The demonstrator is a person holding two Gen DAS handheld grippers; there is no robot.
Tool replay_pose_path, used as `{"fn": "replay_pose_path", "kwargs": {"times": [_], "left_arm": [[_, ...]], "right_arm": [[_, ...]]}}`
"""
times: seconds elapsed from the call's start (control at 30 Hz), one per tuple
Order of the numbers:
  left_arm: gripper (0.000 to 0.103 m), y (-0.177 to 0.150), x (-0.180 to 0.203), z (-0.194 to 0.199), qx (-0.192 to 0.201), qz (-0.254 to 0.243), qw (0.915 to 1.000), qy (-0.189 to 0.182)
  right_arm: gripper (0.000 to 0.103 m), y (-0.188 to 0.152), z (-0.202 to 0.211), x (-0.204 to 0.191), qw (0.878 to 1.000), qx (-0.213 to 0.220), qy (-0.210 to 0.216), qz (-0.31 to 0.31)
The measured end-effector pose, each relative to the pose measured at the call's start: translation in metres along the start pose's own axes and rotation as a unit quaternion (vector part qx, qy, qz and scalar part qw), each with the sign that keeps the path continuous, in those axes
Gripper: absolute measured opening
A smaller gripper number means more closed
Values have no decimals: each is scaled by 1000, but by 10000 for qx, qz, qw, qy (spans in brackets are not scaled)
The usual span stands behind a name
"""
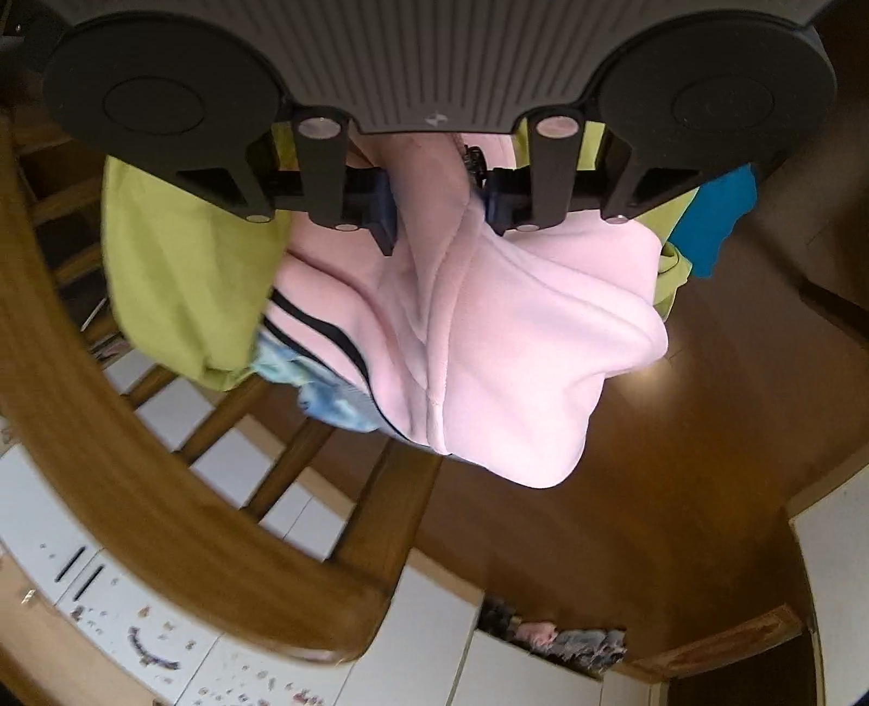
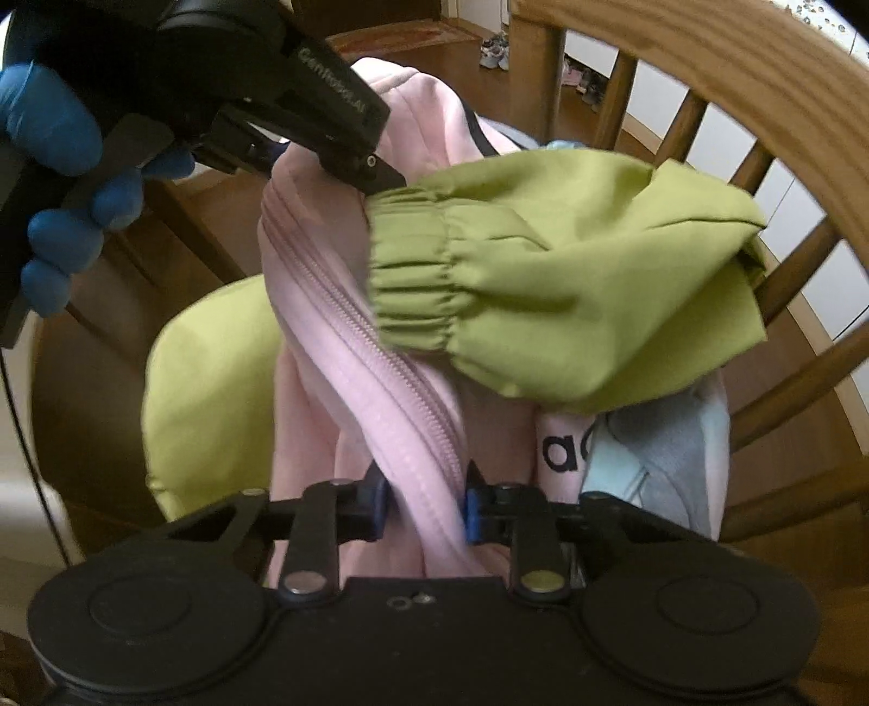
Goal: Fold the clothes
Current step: 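Grasp the pink hoodie hood with both grippers from the chair pile, then lift the pink hoodie with both grippers and carry it to the table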
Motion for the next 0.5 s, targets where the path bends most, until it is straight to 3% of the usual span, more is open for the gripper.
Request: {"fn": "replay_pose_path", "kwargs": {"times": [0.27, 0.5], "left_arm": [[25, -16, 20, 73, 408, -608, 9973, -96], [24, -10, 25, 127, 702, -766, 9946, -68]], "right_arm": [[103, -9, 63, -11, 9992, 336, 238, 6], [103, -11, 127, -26, 9965, 712, 446, -44]]}}
Point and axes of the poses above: each gripper's, at about its wrist camera, not at the fingertips, and z roughly against the way its jaws point, x to its right, y to its top, the point moved 9 cm from there along -z, roughly the way its jaws point, and after that the axes turned 3 degrees about -y, right-handed, at the moved point
